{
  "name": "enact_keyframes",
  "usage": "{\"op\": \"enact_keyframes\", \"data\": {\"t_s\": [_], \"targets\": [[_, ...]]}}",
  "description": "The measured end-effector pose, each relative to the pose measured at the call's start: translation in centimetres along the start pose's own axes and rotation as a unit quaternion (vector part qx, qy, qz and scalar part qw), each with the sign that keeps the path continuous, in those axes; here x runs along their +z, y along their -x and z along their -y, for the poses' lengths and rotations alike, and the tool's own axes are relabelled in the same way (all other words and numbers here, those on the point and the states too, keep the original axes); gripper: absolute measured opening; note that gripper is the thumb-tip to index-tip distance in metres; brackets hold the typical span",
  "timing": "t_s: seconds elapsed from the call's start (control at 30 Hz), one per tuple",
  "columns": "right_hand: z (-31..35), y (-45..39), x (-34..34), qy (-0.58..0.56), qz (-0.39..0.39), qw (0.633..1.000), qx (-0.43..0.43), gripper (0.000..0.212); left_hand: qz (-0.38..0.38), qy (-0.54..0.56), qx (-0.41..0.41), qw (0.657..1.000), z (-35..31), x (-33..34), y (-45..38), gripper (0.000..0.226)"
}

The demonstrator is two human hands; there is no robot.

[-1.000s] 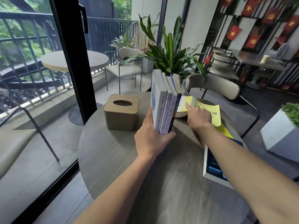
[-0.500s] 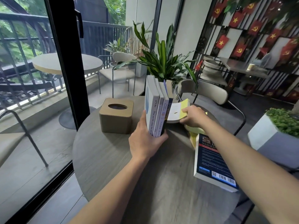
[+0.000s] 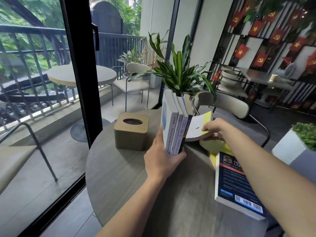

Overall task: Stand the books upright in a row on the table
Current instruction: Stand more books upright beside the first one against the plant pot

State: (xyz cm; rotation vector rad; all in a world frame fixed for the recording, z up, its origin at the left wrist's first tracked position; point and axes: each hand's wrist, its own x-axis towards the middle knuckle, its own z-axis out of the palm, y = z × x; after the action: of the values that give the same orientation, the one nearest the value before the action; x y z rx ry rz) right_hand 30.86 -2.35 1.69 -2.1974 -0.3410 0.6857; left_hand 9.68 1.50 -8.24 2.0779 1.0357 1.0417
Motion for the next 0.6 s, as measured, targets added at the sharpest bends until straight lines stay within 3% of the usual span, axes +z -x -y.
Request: {"op": "enact_keyframes", "data": {"t_s": [0.2, 0.37, 0.6], "targets": [[-2.7, 2.1, 0.5, -0.134, -0.084, 0.98, -0.119, 0.039, -0.001, 0.0, 0.004, 1.0, 0.0, -0.1, 0.1, 0.105], [-5.5, 5.6, 2.0, -0.043, -0.157, 0.961, -0.223, 0.039, 0.004, 0.009, -0.004, 1.0, -0.4, -0.4, 0.3, 0.103], [-9.1, 8.0, 3.7, 0.037, -0.113, 0.949, -0.291, 0.04, 0.042, 0.046, -0.018, 0.998, -0.3, -1.0, 0.6, 0.105]]}}
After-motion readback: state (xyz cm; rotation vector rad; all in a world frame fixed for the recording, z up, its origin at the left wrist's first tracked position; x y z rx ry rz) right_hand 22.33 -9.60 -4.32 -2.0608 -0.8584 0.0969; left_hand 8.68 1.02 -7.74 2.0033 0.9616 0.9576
